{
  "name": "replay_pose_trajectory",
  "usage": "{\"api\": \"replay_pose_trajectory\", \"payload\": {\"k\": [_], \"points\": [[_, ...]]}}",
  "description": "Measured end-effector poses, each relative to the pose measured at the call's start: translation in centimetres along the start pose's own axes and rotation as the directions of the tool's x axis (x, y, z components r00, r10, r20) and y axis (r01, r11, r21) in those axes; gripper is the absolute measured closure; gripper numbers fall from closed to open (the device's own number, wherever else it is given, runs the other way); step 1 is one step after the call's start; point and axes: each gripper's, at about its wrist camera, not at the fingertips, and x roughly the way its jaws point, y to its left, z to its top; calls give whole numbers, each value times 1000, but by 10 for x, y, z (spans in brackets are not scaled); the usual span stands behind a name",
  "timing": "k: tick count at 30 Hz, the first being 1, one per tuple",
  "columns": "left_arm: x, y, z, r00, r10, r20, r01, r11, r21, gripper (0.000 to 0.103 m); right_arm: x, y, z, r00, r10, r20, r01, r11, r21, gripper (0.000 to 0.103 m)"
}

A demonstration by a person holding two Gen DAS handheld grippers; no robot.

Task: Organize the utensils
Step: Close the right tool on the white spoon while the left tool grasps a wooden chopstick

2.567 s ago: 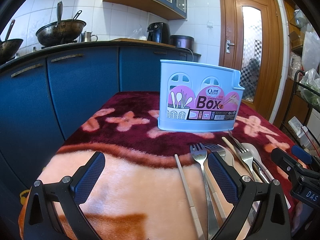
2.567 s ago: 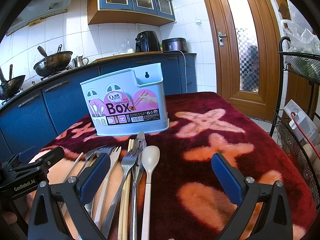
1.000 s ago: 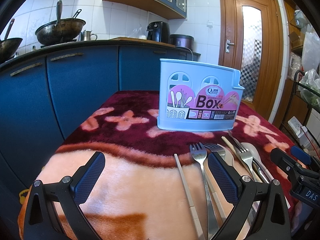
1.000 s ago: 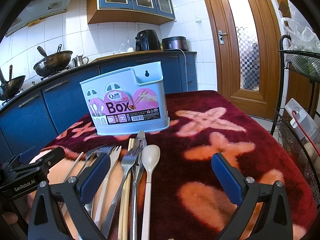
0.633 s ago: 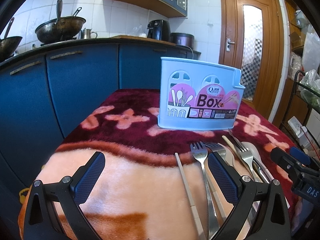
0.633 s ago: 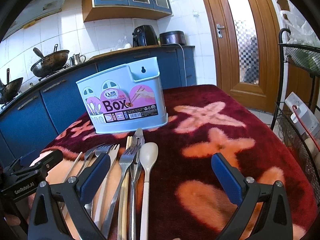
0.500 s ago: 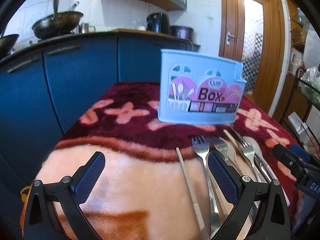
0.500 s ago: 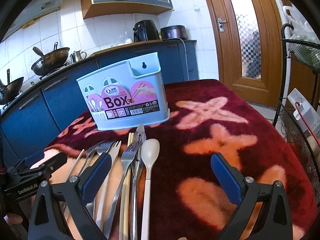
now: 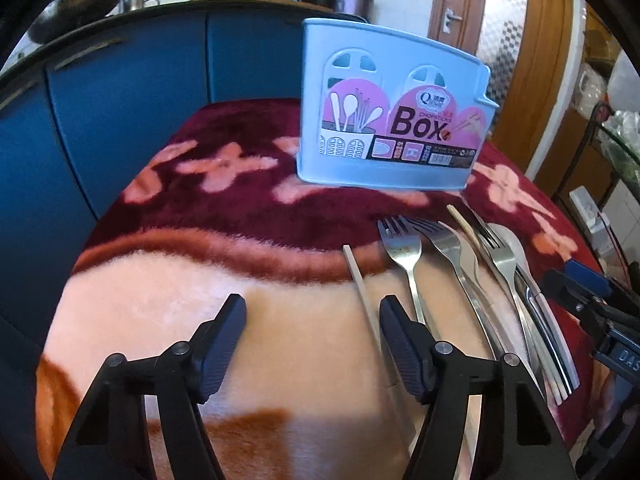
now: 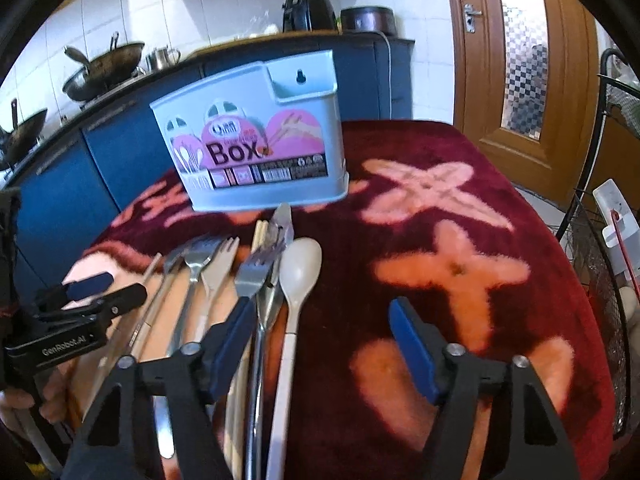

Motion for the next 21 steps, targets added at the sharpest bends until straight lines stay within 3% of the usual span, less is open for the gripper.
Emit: {"api": "replay_pose_trajectory", "payload": {"k": [13, 16, 21], "points": [[19, -6, 23, 991, 7, -132, 3, 997, 79, 36, 29, -8, 27, 986, 61, -154, -61, 998, 2, 46], [22, -9, 29, 987, -5, -159, 20, 996, 91, 45, 34, -7, 32, 982, 73, -173, -74, 997, -1, 47], [25, -14, 36, 980, -32, -198, 53, 993, 103, 64, 40, -3, 37, 974, 82, -211, -86, 996, -10, 59]]}}
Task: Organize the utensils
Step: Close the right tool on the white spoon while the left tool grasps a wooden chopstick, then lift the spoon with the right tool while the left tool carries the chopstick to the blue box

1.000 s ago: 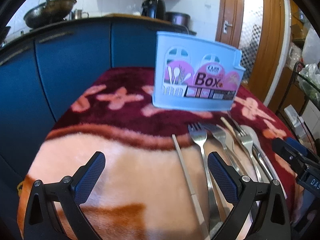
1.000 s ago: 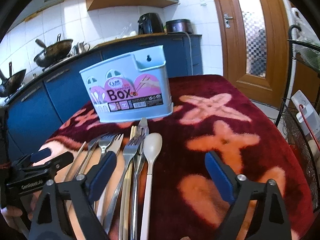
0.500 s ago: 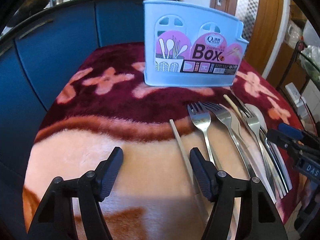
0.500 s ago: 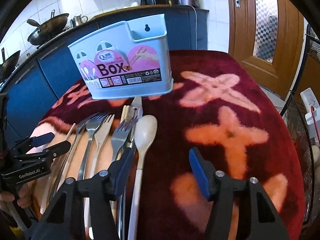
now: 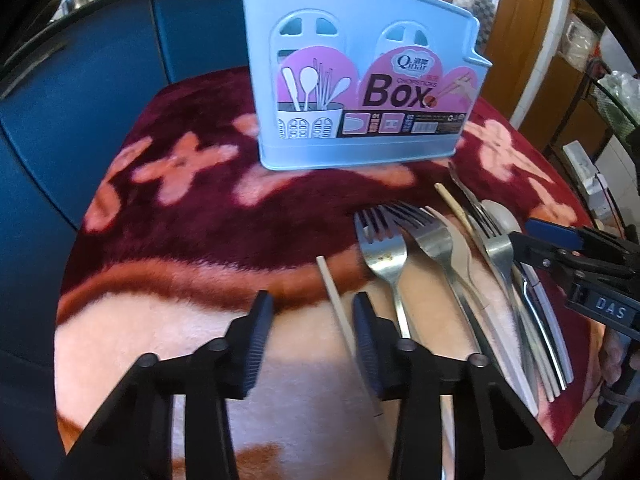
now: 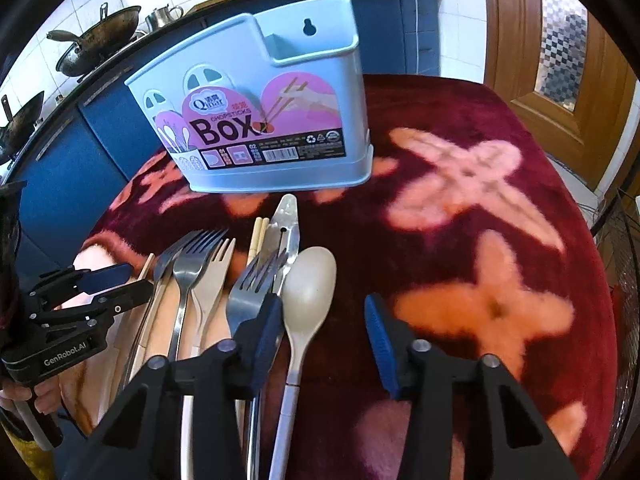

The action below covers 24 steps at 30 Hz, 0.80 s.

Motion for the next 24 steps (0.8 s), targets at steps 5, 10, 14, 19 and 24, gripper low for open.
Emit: {"api": "replay_pose_trajectory", "payload": {"k": [5, 10, 14, 19, 24], "points": [[0, -3, 3, 999, -26, -21, 26, 1000, -4, 80, 4, -1, 6, 998, 57, -35, -56, 998, 18, 74], [1, 4, 4, 997, -77, -16, 75, 995, -70, 94, 3, -8, 8, 993, 105, -46, -101, 992, 78, 74], [-2, 13, 3, 991, -130, -10, 128, 984, -127, 99, -6, -12, 5, 989, 147, -33, -142, 984, 110, 75], [-14, 15, -1, 987, -157, 35, 160, 976, -145, 99, -24, -11, 2, 982, 186, 27, -188, 975, 123, 75], [-35, 13, -5, 980, -167, 109, 182, 973, -143, 99, -50, -2, 0, 976, 176, 125, -187, 979, 81, 75]]}}
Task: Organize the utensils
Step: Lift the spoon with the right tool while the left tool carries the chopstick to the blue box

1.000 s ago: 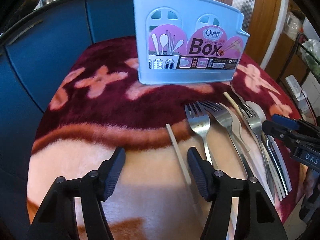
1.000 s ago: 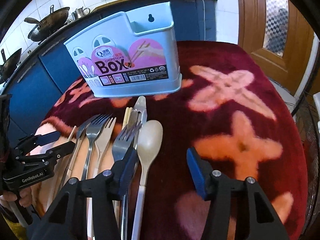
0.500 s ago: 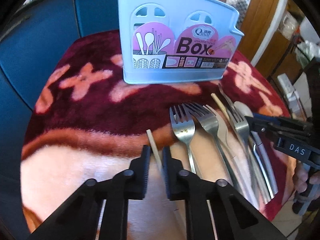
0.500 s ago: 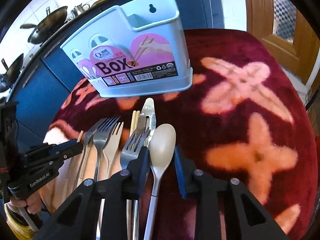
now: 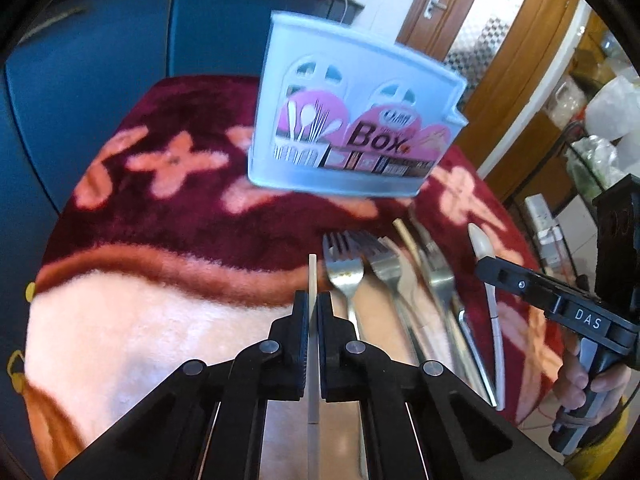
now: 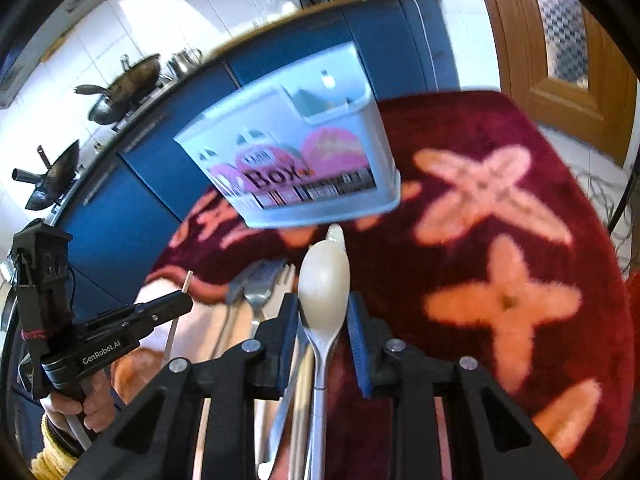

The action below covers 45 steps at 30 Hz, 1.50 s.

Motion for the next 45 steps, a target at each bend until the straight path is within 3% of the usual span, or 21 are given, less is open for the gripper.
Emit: {"api": "replay_pose_trajectory", "payload": {"k": [7, 15, 24, 34, 37, 45], "points": [[-38, -5, 4, 990, -27, 139, 29, 1000, -12, 99, -38, 18, -4, 984, 26, 177, -17, 999, -51, 76], [-79, -14, 19, 956, -15, 293, 13, 1000, 10, 99, -68, 35, 9, 944, 4, 329, 25, 996, -84, 76], [-102, -23, 51, 910, 2, 415, -23, 999, 45, 99, -76, 37, 43, 919, 9, 395, 25, 996, -81, 77], [-98, -24, 116, 876, 15, 481, -39, 998, 40, 99, -86, 45, 81, 895, 11, 446, 39, 994, -104, 77], [-100, -28, 139, 851, 18, 525, -50, 998, 47, 99, -88, 45, 92, 888, 15, 460, 37, 994, -105, 77], [-93, -33, 190, 756, 63, 651, -108, 994, 29, 99, -83, 43, 123, 868, 0, 497, 62, 992, -107, 77]]}}
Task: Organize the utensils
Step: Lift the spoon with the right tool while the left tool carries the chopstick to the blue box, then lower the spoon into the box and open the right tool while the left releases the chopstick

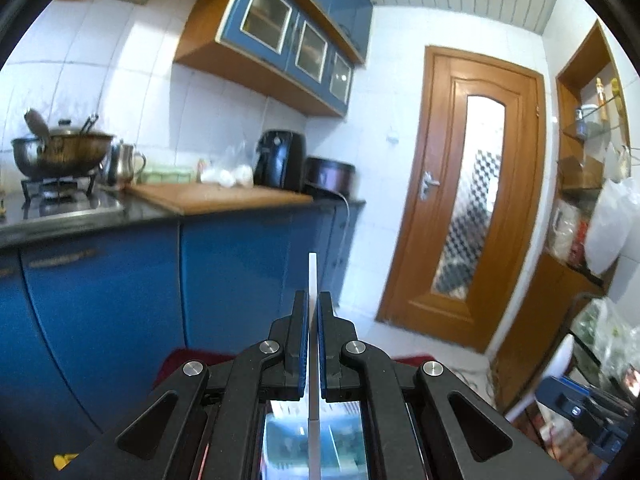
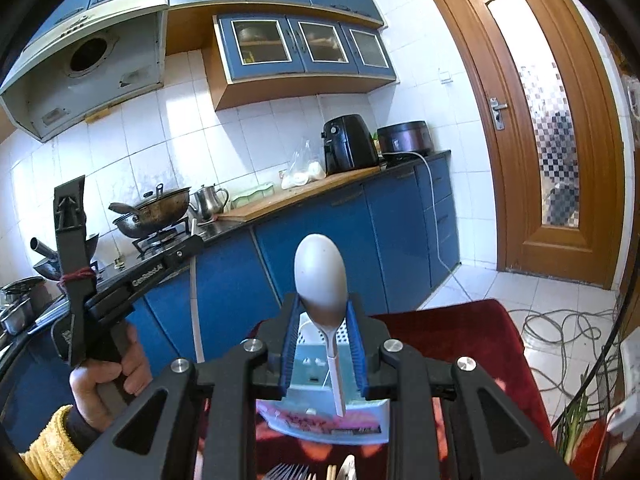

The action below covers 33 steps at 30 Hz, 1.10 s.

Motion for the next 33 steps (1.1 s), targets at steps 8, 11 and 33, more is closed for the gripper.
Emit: {"api": "replay_pose_trajectory", "payload": {"k": [8, 11, 33], "points": [[42, 9, -9, 998, 62, 29, -61, 998, -11, 99, 32, -8, 4, 999, -31, 16, 32, 999, -20, 77], [56, 18, -21, 998, 61, 13, -60, 997, -48, 99, 45, -12, -1, 999, -43, 7, 43, 999, -32, 77], [66, 16, -85, 997, 46, -67, -45, 999, 5, 99, 90, -40, -50, 983, -45, -178, 53, 998, 36, 76]]}}
